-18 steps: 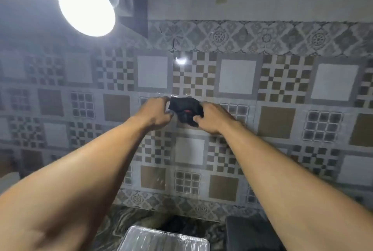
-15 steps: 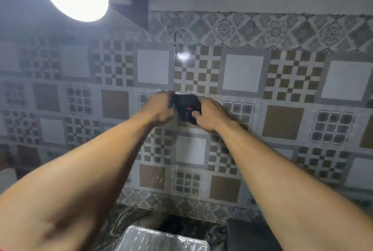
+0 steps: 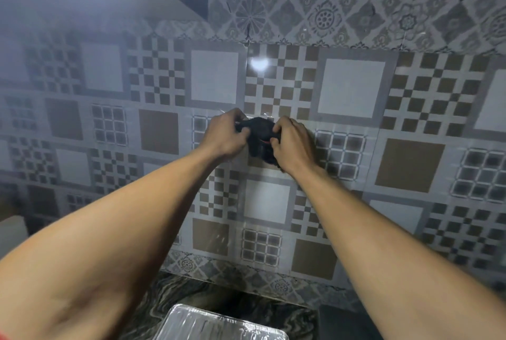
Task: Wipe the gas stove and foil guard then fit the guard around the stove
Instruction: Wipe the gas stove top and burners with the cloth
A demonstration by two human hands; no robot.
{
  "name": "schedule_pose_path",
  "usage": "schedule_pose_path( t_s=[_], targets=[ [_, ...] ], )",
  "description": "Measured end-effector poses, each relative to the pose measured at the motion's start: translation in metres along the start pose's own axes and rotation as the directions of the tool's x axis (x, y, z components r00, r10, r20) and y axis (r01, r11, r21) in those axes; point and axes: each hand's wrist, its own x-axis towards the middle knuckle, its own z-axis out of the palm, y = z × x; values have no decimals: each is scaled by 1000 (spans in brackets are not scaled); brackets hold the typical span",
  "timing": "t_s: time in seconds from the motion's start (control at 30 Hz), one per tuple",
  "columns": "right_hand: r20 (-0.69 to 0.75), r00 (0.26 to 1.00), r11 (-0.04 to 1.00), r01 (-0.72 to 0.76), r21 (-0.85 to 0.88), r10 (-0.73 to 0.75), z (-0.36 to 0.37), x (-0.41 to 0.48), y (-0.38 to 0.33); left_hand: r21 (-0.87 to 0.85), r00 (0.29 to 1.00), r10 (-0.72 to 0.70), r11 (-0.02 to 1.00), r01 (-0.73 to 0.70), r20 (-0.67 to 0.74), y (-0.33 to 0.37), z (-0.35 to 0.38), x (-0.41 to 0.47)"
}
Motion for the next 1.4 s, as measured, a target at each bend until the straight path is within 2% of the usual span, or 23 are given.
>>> schedule_pose_path(
  t_s=[0.1, 0.23, 0.53, 0.63, 0.7, 0.83, 0.97, 1.07, 1.23, 1.3, 1.4],
  targets=[
    [12, 999, 998, -32, 61, 31, -8, -2, -5, -54, 1000, -11, 998, 12, 20, 8, -6, -4],
    [123, 992, 997, -46, 59, 38, -25, -8, -9, -147, 998, -41, 988, 47, 39, 23, -15, -13],
    [344, 935, 967, -162, 197, 86, -68, -64, -23, -169, 978, -92, 978, 125, 187, 47, -28, -51],
    [364, 927, 969, -166, 182, 90, -77, -86, -29, -179, 964, -132, 968, 176, 231, 56, -32, -63],
    [347, 933, 976, -155, 153, 94, -81, -98, -30, -247, 947, -163, 940, 234, 278, 62, -35, -70],
    [292, 947, 987, -153, 51, 132, -92, -120, -26, -379, 889, -175, 857, 349, 423, 78, -35, -93],
    [334, 919, 957, -263, 125, 210, -113, -138, -8, -419, 805, -132, 798, 432, 579, 81, -22, -127],
    [407, 879, 938, -322, 125, 247, -126, -151, 17, -301, 718, -181, 820, 488, 672, 79, 3, -154],
    [520, 815, 935, -346, 78, 258, -150, -168, 56, -242, 679, -243, 809, 536, 692, 104, 35, -178],
    [531, 813, 940, -330, 86, 237, -157, -175, 70, -238, 637, -278, 762, 602, 718, 118, 44, -179],
    [551, 815, 939, -309, 153, 178, -165, -189, 86, -303, 584, -308, 625, 720, 751, 140, 57, -179]
  ],
)
